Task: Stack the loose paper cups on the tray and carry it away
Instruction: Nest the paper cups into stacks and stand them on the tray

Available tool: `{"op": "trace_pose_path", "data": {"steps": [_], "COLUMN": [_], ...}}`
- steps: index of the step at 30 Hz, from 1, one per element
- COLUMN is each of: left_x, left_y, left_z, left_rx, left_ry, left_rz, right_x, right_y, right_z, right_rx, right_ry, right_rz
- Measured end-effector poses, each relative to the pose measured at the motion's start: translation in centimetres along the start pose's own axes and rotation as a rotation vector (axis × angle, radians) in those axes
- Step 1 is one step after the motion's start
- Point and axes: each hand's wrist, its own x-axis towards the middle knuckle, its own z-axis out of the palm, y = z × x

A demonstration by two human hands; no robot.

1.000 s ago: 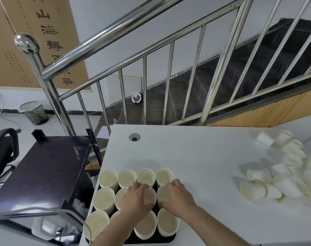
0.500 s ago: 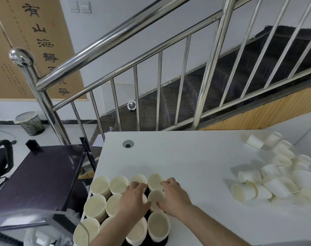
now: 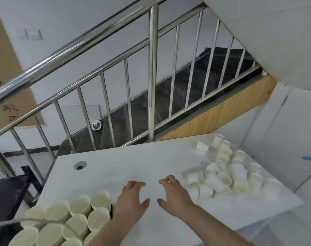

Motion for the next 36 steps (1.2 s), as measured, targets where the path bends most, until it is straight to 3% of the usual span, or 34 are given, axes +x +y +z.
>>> {"op": "trace_pose_path", "data": {"steps": [8,15,25,36], "left_x": [1.9,5.1,12.5,24.3], "left_y": [10.1,14.8,18.3,18.9], "left_z": [6.4,9.3,14.4,19.6], "left_rx": [-0.048,-0.072,-0.177,-0.184], "left_ry": [-0.037,-0.063,-0.086,-0.1], "left_rz": [0.044,0.06,0.02,-0.074], "right_x": [-3.3,-2.7,1.3,13.8], "right_y": [11.7,18.0,25.0,33.3], "right_z": [-5.1,-7.4,-8.4,-8.9], "right_rx": [-0.029,-0.024,-0.044,-0.076], "right_ry": [0.039,0.064,-0.011,-0.113], "right_rz": [0.12,0.168,0.222,0.235]}}
